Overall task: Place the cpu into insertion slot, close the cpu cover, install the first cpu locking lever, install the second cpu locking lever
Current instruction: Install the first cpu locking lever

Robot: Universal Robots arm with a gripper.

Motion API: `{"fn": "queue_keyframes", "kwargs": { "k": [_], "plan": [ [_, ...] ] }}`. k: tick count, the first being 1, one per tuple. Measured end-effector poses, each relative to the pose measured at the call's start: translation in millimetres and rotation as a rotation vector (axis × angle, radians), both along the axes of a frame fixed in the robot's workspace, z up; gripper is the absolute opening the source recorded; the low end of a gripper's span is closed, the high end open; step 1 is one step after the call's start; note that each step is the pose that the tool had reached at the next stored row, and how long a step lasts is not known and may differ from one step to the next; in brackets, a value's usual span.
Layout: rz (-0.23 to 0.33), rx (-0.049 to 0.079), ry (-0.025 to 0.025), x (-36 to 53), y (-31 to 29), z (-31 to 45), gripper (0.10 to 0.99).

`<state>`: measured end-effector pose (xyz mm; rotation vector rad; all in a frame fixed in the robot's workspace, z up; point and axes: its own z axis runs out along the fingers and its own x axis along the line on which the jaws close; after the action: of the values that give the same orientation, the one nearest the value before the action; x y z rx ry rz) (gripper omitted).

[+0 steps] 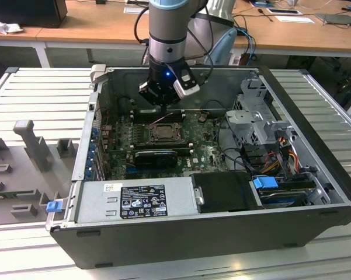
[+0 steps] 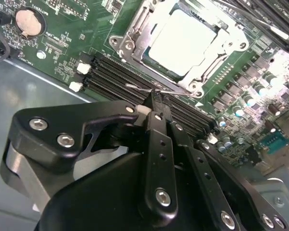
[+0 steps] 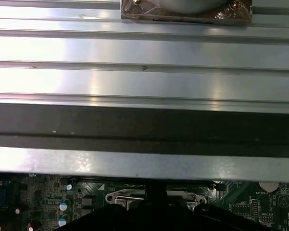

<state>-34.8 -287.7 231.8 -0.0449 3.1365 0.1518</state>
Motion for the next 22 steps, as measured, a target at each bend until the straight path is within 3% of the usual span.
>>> {"fn": "queue_keyframes", "kwargs": {
  "k": [5, 22],
  "plan": [
    [0.001, 0.005, -0.0016, 2.3, 0.0, -3.2, 0.106],
    [0.011, 0.006, -0.0016, 15.6, 0.2, -18.2, 0.106]
  ]
}}
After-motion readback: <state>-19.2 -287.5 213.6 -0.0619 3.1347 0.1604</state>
